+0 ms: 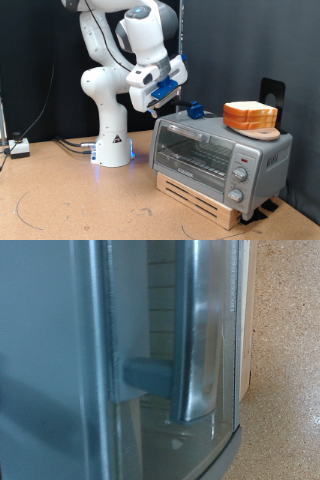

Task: Make a piece of toast with the oven

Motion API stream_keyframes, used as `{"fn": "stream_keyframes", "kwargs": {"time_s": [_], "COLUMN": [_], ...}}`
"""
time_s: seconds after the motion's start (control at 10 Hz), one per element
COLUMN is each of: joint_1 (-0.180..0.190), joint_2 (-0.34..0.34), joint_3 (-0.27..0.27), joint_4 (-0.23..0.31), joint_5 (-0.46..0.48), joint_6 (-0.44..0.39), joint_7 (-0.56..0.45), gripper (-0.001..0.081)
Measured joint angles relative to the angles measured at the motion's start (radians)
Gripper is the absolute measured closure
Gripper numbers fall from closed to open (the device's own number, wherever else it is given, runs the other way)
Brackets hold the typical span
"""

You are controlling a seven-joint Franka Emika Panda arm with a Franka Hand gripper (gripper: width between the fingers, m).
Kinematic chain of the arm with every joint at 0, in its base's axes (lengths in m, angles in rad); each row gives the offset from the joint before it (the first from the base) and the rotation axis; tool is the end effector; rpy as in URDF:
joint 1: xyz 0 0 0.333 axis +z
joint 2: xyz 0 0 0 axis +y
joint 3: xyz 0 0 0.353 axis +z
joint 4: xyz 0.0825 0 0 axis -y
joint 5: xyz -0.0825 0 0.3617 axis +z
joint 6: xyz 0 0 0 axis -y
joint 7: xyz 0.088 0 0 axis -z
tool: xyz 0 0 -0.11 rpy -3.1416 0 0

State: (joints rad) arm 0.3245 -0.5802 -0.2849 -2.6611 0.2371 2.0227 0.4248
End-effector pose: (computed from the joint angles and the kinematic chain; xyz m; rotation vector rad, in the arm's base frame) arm 0.3151 0.0227 0.4503 -2.7310 0.6216 0.2466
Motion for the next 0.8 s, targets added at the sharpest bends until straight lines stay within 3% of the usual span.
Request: {"fn": "stream_keyframes", "kwargs": {"time_s": [0.4,0.8], "joint_1": [-0.002,-0.014], "joint_2": [0.073,0.144], "joint_3": [0.017,0.009], "joint_4": [-0.053,-0.057], "joint_5": [-0.015,-0.016], "joint_6": [0.123,0.193], "joint_7": [0.003,0.002], "gripper": [-0.0001,-0.0001]}}
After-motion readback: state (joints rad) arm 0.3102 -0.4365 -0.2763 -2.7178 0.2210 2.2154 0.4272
